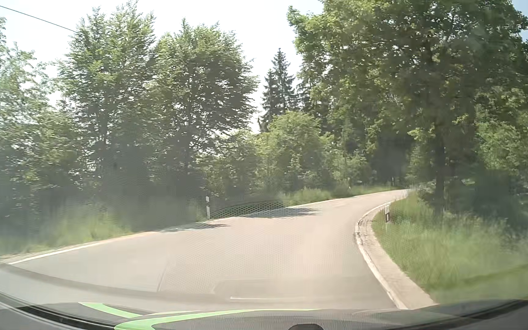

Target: Follow the waypoints while adhering to traffic rules and regulations

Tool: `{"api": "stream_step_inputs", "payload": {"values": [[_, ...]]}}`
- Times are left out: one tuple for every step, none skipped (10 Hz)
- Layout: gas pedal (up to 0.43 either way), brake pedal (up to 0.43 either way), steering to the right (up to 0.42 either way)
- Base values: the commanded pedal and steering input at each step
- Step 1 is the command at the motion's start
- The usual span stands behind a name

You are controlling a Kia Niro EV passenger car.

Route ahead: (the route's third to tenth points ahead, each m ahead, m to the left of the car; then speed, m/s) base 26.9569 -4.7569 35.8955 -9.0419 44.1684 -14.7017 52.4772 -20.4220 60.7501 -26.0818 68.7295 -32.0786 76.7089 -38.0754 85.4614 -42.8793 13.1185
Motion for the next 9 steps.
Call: {"api": "stream_step_inputs", "payload": {"values": [[0.047,0.0,0.078],[0.047,0.0,0.079],[0.079,0.0,0.082],[0.087,0.0,0.084],[0.118,0.0,0.084],[0.118,0.0,0.084],[0.138,0.0,0.084],[0.15,0.0,0.084],[0.15,0.0,0.084]]}}
